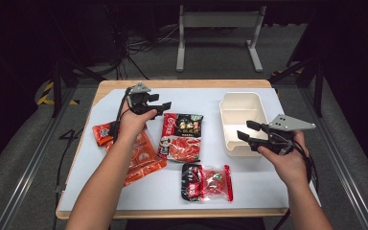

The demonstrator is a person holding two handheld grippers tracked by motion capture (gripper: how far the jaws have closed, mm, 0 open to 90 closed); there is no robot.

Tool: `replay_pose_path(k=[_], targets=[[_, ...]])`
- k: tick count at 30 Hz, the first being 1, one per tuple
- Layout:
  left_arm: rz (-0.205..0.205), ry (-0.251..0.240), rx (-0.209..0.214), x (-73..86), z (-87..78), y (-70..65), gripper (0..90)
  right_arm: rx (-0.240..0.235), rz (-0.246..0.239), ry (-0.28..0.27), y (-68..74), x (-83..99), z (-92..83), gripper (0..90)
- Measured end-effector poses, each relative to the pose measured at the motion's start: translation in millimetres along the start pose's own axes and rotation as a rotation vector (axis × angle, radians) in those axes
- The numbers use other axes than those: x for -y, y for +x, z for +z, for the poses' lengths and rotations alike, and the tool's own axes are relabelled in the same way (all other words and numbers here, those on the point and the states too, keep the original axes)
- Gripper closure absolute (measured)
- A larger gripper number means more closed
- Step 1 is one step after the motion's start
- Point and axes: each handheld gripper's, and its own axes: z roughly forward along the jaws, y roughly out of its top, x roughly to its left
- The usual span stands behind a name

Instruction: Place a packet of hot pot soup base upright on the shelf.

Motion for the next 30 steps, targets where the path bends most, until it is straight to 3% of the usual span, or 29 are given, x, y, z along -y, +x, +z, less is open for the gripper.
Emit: replay_pose_path(k=[3, 7, 9, 13, 15, 25, 30], targets=[[-0.022, 0.025, -0.013, 2.1, 9.7, 7.5, 31.5, -0.012, 0.022, 0.022, 0.9, 0.3, 1.0, 45.9], [-0.071, 0.074, -0.035, 9.1, 23.7, 14.9, 31.5, -0.029, 0.011, 0.035, 1.6, 1.1, 2.5, 46.2], [-0.092, 0.087, -0.022, 12.5, 29.1, 18.0, 31.0, -0.03, 0.002, 0.037, 2.6, 1.0, 3.6, 46.2], [-0.096, 0.114, -0.016, 17.1, 33.3, 21.8, 30.4, -0.032, -0.013, 0.039, 5.2, 0.9, 4.4, 46.2], [-0.118, 0.116, 0.013, 19.9, 35.0, 23.6, 30.5, -0.027, -0.019, 0.039, 5.5, 0.8, 3.9, 46.2], [-0.1, 0.116, 0.022, 25.0, 38.0, 17.3, 34.9, -0.012, -0.013, 0.034, 4.5, 0.5, 1.8, 45.5], [-0.087, 0.158, 0.006, 31.9, 43.1, 14.1, 34.2, -0.012, -0.014, 0.037, 5.1, 0.6, 2.1, 45.2]])
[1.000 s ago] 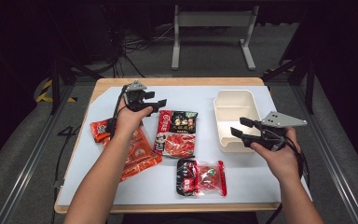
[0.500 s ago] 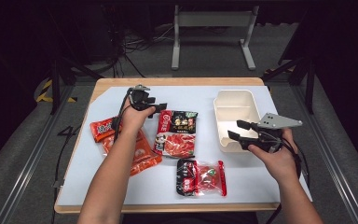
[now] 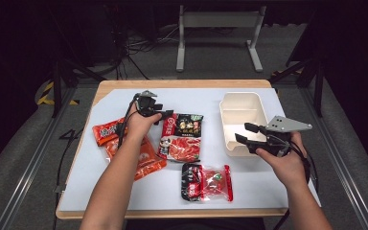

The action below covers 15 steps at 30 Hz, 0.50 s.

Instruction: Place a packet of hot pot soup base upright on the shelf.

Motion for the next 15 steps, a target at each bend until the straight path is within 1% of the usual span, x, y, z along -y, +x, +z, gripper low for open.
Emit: replay_pose_path(k=[3, 4, 5, 7, 9, 10, 11, 12, 14, 15], targets=[[-0.004, 0.014, 0.007, 3.3, 3.6, -0.8, 34.7, 0.0, 0.0, -0.002, -0.6, -0.1, -0.5, 45.2], [0.0, 0.028, 0.014, 4.2, 5.7, -2.6, 35.7, 0.001, 0.001, -0.002, -1.2, -0.1, -0.7, 45.2], [0.0, 0.028, 0.014, 4.2, 5.7, -2.6, 35.7, 0.001, 0.001, -0.002, -1.2, -0.1, -0.7, 45.2], [0.021, 0.036, -0.008, 4.1, 6.7, -4.5, 35.7, -0.003, 0.005, 0.002, -1.1, 0.2, -0.4, 45.2], [0.008, 0.048, -0.021, 4.0, 7.1, -6.7, 35.8, -0.004, 0.004, 0.004, -1.1, 0.3, -0.2, 45.2], [-0.005, 0.055, -0.022, 4.2, 7.3, -6.6, 36.3, -0.004, 0.004, 0.005, -0.9, 0.3, -0.1, 45.2], [-0.053, 0.086, -0.019, 4.4, 7.6, -5.5, 35.6, -0.005, 0.004, 0.005, -0.8, 0.3, -0.1, 45.2], [-0.068, 0.087, -0.02, 5.7, 8.8, -5.0, 36.5, -0.007, 0.004, 0.004, -0.5, 0.2, -0.2, 45.2], [-0.067, 0.12, -0.025, 6.8, 10.5, -3.6, 38.3, -0.008, 0.004, 0.004, -0.2, 0.0, -0.4, 45.2], [-0.077, 0.143, -0.028, 7.4, 12.4, -4.1, 38.9, -0.008, 0.004, 0.003, -0.1, -0.1, -0.6, 45.2]])
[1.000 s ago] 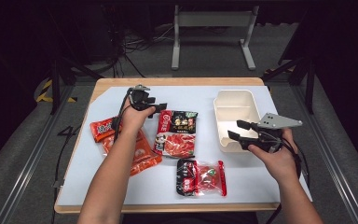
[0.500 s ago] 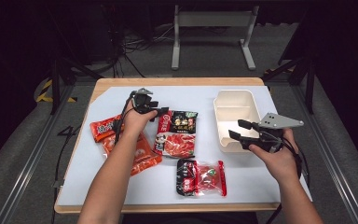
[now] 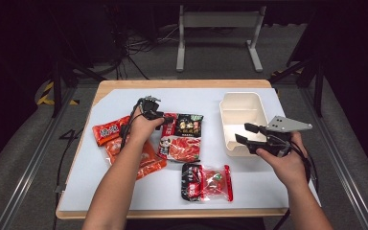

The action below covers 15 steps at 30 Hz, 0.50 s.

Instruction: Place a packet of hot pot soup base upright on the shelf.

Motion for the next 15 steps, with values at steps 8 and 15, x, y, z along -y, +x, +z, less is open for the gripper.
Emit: replay_pose_path(k=[8, 15], targets=[[-0.011, 0.022, -0.001, 0.8, 1.2, 0.1, 47.6, 0.0, -0.007, 0.009, 0.2, 0.4, 1.0, 45.1], [-0.059, 0.04, 0.046, 3.4, 3.1, 1.2, 63.5, 0.002, -0.007, 0.016, 0.8, 1.1, 2.8, 45.0]])
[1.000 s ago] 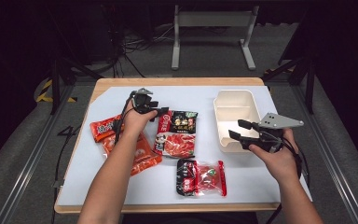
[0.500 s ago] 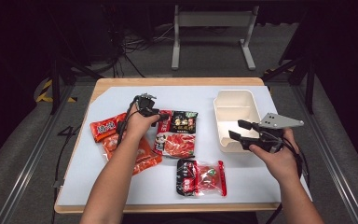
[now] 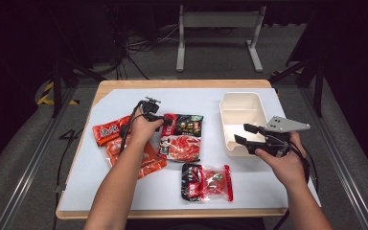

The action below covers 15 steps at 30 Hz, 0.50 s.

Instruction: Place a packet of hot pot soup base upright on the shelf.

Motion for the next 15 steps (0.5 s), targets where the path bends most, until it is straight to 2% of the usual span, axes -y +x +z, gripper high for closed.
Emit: replay_pose_path(k=[2, 4, 9, 11, 15], targets=[[0.013, 0.003, -0.007, 0.1, 0.9, -2.4, 67.8, 0.0, -0.003, 0.0, 0.4, -0.1, -0.1, 45.0], [0.007, 0.002, -0.01, 0.8, 1.1, -3.9, 70.4, 0.0, -0.002, -0.001, 0.7, -0.3, -0.2, 45.0], [-0.049, -0.03, 0.026, 3.6, -1.7, -1.5, 81.6, 0.0, -0.005, -0.002, 1.4, -0.6, 0.0, 45.0], [-0.092, -0.045, 0.056, 4.5, -3.6, 0.3, 84.4, -0.003, -0.007, 0.003, 1.6, -0.5, 0.1, 45.6], [-0.095, -0.07, 0.066, 4.4, -8.1, -1.8, 87.3, -0.003, -0.01, 0.008, 0.6, 0.0, 0.4, 45.9]])
